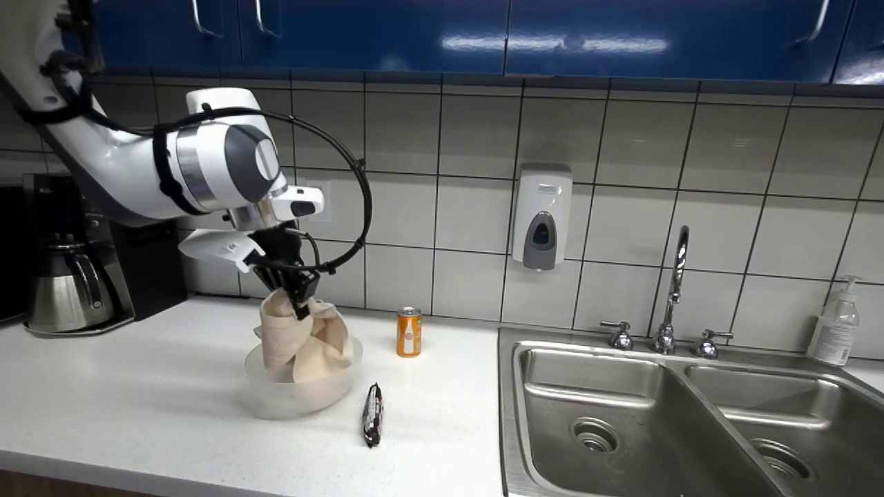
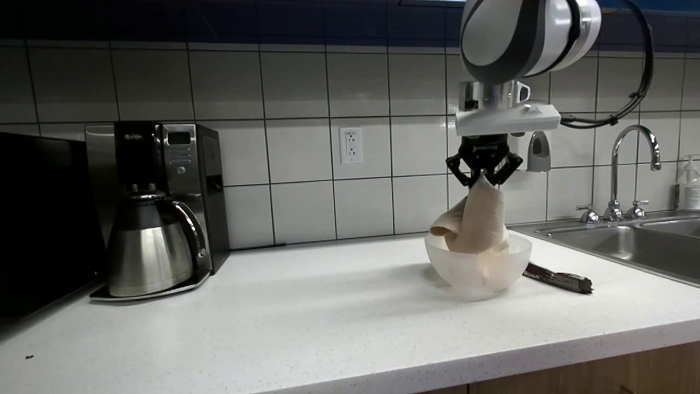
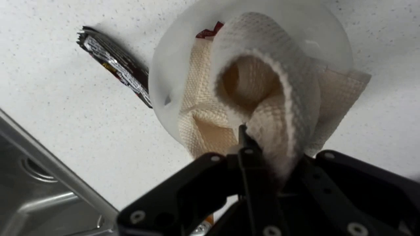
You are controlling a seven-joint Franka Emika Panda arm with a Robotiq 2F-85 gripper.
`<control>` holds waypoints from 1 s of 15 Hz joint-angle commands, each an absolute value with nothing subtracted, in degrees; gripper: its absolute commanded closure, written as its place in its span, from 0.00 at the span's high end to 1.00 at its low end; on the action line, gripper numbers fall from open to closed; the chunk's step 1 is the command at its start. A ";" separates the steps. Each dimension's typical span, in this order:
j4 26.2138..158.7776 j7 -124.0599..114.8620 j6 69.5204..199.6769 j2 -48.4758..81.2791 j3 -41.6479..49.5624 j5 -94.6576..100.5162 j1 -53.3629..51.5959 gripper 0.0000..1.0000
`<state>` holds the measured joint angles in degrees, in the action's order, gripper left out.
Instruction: Take the towel out of the bowl
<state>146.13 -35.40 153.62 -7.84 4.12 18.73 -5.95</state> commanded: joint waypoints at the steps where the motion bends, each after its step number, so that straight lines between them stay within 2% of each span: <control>1: 146.16 -33.80 150.23 -14.85 -1.10 19.49 -2.12 0.02; 7: 144.53 -32.28 151.69 -18.39 -5.58 17.93 0.82 0.02; 15: 143.07 -32.69 156.47 -16.25 -11.01 16.58 -0.51 0.02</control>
